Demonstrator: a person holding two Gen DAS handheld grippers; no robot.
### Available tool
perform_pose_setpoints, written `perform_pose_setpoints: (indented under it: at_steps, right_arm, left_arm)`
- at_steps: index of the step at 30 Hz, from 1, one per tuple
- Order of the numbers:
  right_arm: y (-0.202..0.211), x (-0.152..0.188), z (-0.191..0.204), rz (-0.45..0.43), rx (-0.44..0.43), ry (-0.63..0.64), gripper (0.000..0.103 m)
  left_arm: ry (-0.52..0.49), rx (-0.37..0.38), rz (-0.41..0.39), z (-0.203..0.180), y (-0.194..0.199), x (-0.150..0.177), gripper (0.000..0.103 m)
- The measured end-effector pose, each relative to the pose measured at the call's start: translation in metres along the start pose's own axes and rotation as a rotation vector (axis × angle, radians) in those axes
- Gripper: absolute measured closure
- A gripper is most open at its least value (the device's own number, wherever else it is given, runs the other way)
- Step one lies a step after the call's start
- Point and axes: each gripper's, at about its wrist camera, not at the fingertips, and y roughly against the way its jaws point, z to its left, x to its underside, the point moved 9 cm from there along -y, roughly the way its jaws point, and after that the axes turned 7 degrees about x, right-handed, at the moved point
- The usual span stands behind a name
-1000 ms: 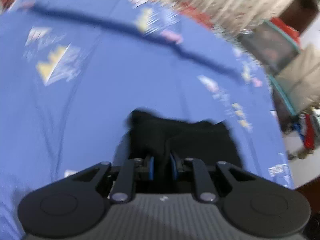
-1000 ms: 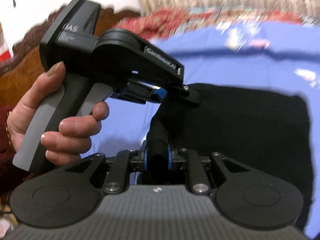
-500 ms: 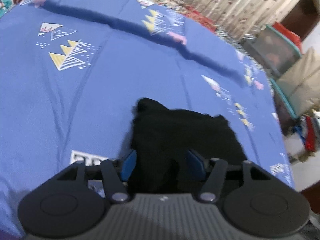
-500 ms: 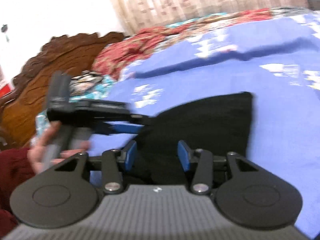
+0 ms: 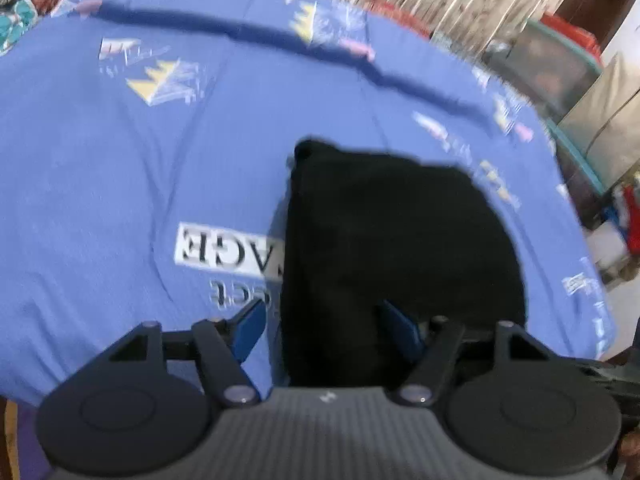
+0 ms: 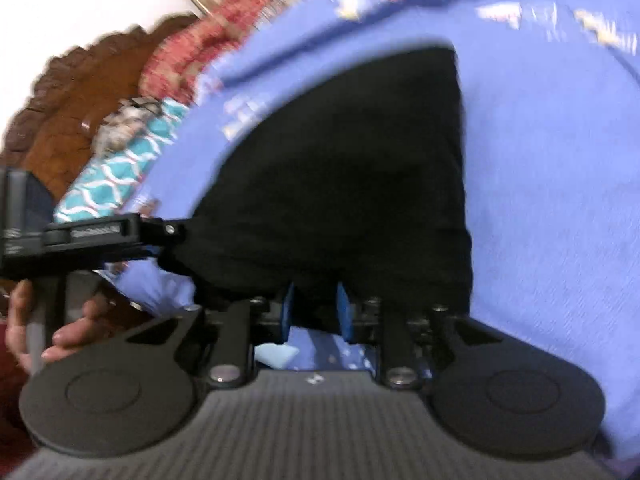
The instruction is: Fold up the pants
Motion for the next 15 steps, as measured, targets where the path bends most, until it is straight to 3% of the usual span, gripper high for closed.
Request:
perform_pose_setpoints:
  at_steps: [2, 3, 5, 7, 10, 15]
  right_arm:
    - [0.021, -0.013, 0.0, -0.065, -0.013, 0.003, 0.062]
    - [0.027, -0.021, -0.004, -0.098, -0.01, -0.007, 0.056]
    - [0.037, -0.037, -0.016, -0.173, 0.003, -0.057, 0.031]
    - [0.038, -0.049, -0.032, -0.221, 0.011, -0.12, 0.019]
    - [0.017, -0.06, -0.053, -0.193, 0.01, -0.195, 0.016]
    - [-0.044, -0.054, -0.066, -0.026, -0.065, -0.265, 0.015]
  left_arm:
    - [0.007, 0.03, -0.04, 0.002, 0.012, -0.011, 0.012]
    - [0.013, 0.041, -0.057, 0.004, 0.016, -0.017, 0.009]
    - [0.033, 0.05, -0.065, 0.009, 0.014, -0.026, 0.004]
    - [0.06, 0.064, -0.037, 0.014, 0.002, -0.031, 0.003]
    - [0.13, 0.13, 0.023, 0.017, -0.025, -0.032, 0.002]
    - [0.233, 0.255, 0.119, 0.012, -0.073, -0.023, 0.0]
